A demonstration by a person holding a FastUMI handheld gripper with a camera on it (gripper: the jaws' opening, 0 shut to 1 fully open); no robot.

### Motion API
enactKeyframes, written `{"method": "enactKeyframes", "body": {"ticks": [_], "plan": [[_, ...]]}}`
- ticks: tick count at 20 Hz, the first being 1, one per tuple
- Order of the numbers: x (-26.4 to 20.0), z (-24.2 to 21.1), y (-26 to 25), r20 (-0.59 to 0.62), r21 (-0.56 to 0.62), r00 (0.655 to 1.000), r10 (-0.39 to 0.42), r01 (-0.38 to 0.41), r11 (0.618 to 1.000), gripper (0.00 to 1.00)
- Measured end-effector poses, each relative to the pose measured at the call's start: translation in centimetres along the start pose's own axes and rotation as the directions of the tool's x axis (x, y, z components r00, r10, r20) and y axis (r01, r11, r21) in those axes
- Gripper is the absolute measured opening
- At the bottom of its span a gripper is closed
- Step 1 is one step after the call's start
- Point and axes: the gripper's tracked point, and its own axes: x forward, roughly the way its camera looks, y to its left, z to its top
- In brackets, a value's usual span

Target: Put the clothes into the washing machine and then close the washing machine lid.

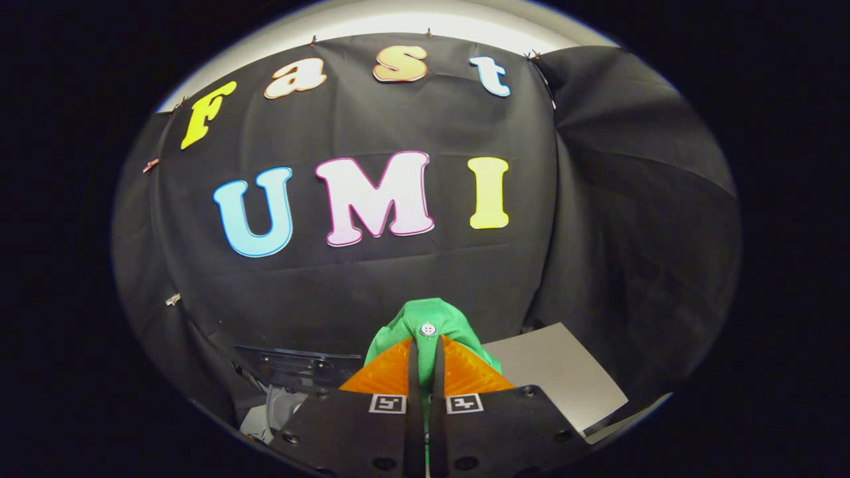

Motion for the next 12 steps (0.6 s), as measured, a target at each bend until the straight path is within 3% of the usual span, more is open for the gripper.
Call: {"method": "enactKeyframes", "body": {"ticks": [12], "plan": [[-2.6, -4.5, 15.6, -0.019, -0.007, 0.991, 0.136, -0.136, 0.991, 0.07]]}}
